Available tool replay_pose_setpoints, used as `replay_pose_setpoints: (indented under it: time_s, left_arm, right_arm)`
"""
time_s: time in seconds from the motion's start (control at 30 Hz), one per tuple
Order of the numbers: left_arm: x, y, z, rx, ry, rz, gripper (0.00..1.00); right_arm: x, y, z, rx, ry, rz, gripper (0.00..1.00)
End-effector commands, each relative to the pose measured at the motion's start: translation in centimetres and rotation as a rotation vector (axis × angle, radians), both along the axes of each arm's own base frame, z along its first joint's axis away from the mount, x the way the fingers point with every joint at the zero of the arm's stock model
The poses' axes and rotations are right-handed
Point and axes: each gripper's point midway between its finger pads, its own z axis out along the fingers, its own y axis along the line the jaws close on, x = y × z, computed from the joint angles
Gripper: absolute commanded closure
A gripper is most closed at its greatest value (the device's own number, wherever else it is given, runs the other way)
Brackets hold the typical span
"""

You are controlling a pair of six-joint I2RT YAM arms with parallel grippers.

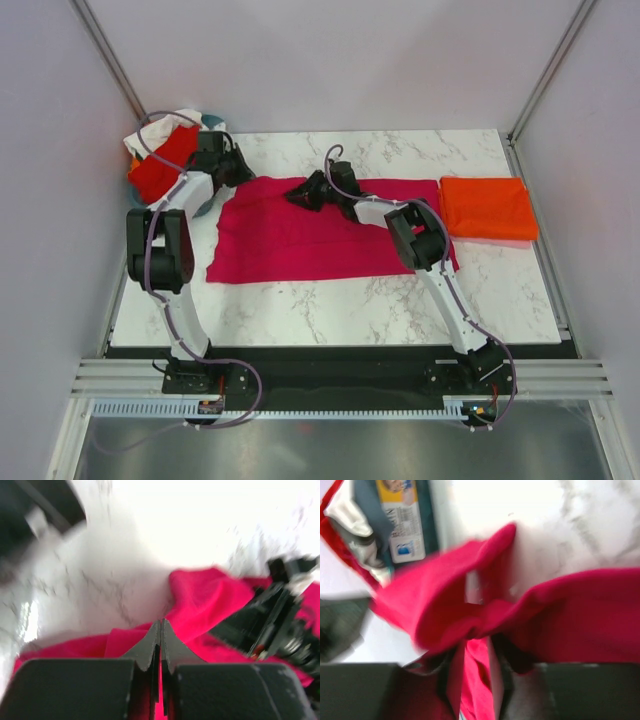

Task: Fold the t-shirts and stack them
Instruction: Fold the tshirt

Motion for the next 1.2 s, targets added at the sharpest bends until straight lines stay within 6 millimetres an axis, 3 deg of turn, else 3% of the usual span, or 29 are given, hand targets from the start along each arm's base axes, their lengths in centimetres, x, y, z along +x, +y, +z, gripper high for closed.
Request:
replay_pose_setpoints:
  time_s: [0.0,0.2,0.5,0.53,0.7,0.9,0.97,1.1,1.13,1.17]
  left_arm:
    - [4.3,1.9,4.6,0.03,-0.132,0.043,0.98]
    - [6.3,2.8,5.0,0.064,-0.139,0.064,0.98]
    - [7.2,3.0,2.2,0.093,-0.104,0.051,0.98]
    - [7.0,3.1,2.0,0.099,-0.098,0.048,0.96]
    - [4.7,5.3,2.6,0.194,-0.069,0.145,0.47]
    - [2.7,6.9,1.0,0.298,0.002,0.183,0.4]
    - [2.8,6.7,0.3,0.301,0.016,0.169,0.4]
    - [3.1,5.9,-1.2,0.31,0.048,0.148,0.39]
    - [3.0,5.7,-2.3,0.314,0.072,0.143,0.39]
    - [3.5,5.5,-2.2,0.307,0.066,0.14,0.39]
  right_arm:
    - [-0.5,-1.1,-0.8,-0.036,0.017,-0.029,0.64]
    - [-0.3,-1.0,1.1,-0.016,-0.023,-0.022,0.54]
    - [-0.7,-1.3,5.7,-0.009,-0.128,0.019,0.43]
    - [-0.7,-1.4,6.4,-0.016,-0.137,0.021,0.43]
    - [-0.6,-1.9,8.2,-0.044,-0.179,0.033,0.44]
    - [-0.9,-2.4,10.1,-0.06,-0.232,0.045,0.44]
    - [-1.0,-2.7,10.6,-0.073,-0.243,0.042,0.44]
    - [-1.3,-3.6,13.7,-0.083,-0.314,0.039,0.42]
    - [-1.3,-4.0,14.1,-0.092,-0.329,0.037,0.42]
    - [-1.4,-4.3,14.2,-0.096,-0.329,0.035,0.42]
